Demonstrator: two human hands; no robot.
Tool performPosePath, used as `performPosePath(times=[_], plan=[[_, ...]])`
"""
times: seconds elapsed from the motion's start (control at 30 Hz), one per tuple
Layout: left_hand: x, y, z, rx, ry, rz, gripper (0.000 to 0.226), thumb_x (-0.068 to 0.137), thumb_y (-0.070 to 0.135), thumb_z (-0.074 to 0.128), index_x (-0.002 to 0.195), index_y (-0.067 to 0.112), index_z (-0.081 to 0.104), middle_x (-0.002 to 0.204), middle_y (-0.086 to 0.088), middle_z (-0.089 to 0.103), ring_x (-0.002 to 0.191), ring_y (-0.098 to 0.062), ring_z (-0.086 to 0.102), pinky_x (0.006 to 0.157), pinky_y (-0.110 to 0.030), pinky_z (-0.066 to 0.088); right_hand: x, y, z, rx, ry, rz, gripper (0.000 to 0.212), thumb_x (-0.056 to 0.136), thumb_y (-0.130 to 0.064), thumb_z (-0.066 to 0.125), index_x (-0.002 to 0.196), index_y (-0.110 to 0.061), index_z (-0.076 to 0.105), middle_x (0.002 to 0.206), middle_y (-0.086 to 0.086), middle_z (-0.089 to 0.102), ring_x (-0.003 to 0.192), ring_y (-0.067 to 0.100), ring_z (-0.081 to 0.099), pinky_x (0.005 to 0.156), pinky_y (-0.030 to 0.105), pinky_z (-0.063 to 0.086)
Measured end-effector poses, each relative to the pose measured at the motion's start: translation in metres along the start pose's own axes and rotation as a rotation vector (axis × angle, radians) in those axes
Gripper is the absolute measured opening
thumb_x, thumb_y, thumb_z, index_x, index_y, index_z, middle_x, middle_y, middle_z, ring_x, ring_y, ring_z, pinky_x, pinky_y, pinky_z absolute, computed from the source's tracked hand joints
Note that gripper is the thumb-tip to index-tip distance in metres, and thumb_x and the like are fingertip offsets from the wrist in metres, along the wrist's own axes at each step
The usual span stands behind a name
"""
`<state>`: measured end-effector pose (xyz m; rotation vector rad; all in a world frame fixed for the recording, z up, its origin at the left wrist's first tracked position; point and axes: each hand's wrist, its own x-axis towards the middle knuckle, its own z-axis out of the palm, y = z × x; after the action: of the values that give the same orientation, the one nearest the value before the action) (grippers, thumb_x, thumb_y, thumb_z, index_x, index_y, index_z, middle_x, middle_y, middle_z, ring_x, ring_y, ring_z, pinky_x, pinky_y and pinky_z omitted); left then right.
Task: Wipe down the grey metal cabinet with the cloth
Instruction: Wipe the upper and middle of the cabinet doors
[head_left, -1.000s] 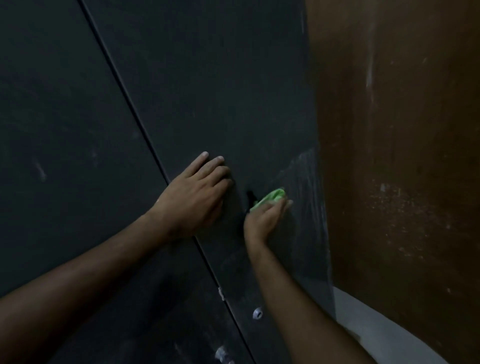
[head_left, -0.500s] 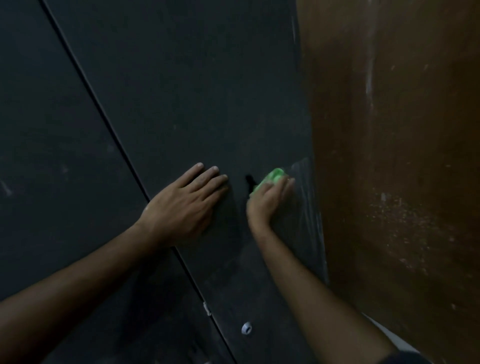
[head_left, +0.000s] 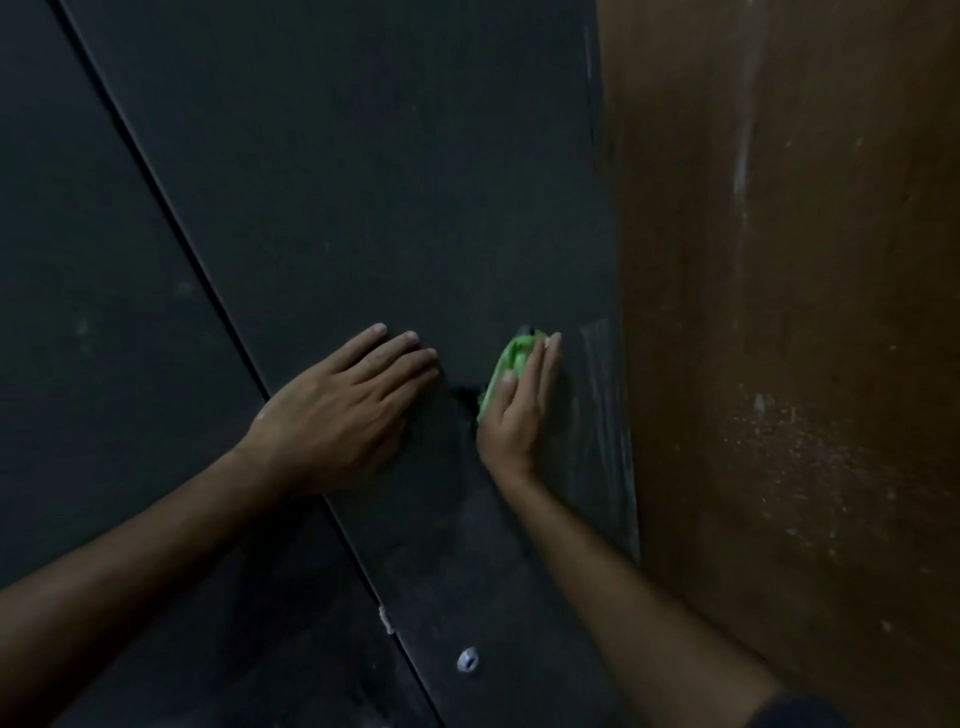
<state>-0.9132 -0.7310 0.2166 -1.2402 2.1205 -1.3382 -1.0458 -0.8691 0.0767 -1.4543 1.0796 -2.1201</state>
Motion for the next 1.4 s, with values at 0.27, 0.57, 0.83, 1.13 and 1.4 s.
performPosePath(times=[0.27, 0.57, 0.83, 1.13, 1.4], plan=[[0.001, 0.002, -0.003, -0.028, 0.047, -0.015, 0.064, 0.107, 0.041, 0.028, 0.157, 0.003, 0.042, 0.165, -0.016, 0.039, 0.157, -0.033, 0.031, 0.129, -0.055, 0.024, 0.103, 0.012, -0.005, 0.026, 0.179, 0.529, 0.053, 0.108, -0.011, 0.036, 0.157, 0.006, 0.024, 0.168, 0.025, 0.011, 0.157, 0.034, 0.012, 0.122, 0.025, 0.006], [0.002, 0.001, 0.002, -0.057, 0.089, -0.012, 0.065, 0.106, 0.042, 0.033, 0.155, 0.002, 0.044, 0.163, -0.017, 0.042, 0.156, -0.033, 0.033, 0.128, -0.055, 0.026, 0.116, 0.048, -0.026, 0.050, 0.139, 0.666, 0.051, 0.110, -0.010, 0.029, 0.158, 0.006, 0.020, 0.167, 0.026, 0.011, 0.156, 0.037, 0.013, 0.127, 0.038, 0.011], [0.001, 0.002, 0.000, -0.063, 0.125, -0.015, 0.064, 0.106, 0.040, 0.033, 0.152, 0.000, 0.049, 0.160, -0.018, 0.046, 0.153, -0.035, 0.038, 0.127, -0.054, 0.025, 0.040, 0.047, -0.030, -0.104, -0.059, 0.050, 0.051, 0.106, -0.002, 0.040, 0.153, 0.011, 0.027, 0.164, 0.029, 0.019, 0.156, 0.033, 0.017, 0.127, 0.031, 0.013], [0.003, 0.003, 0.000, -0.091, 0.140, -0.019, 0.063, 0.106, 0.040, 0.033, 0.150, -0.002, 0.051, 0.158, -0.018, 0.049, 0.151, -0.036, 0.042, 0.126, -0.058, 0.031, 0.056, 0.027, -0.016, -0.080, -0.017, 0.149, 0.053, 0.107, -0.011, 0.038, 0.155, 0.009, 0.027, 0.165, 0.027, 0.018, 0.156, 0.033, 0.017, 0.128, 0.037, 0.013], [0.002, 0.003, -0.002, -0.016, 0.025, -0.009, 0.066, 0.106, 0.042, 0.024, 0.156, 0.004, 0.042, 0.166, -0.015, 0.036, 0.157, -0.033, 0.031, 0.130, -0.056, 0.023, 0.122, 0.048, -0.034, -0.102, 0.088, 0.753, 0.054, 0.109, -0.015, 0.037, 0.157, 0.005, 0.022, 0.167, 0.025, 0.013, 0.155, 0.037, 0.015, 0.124, 0.036, 0.013]])
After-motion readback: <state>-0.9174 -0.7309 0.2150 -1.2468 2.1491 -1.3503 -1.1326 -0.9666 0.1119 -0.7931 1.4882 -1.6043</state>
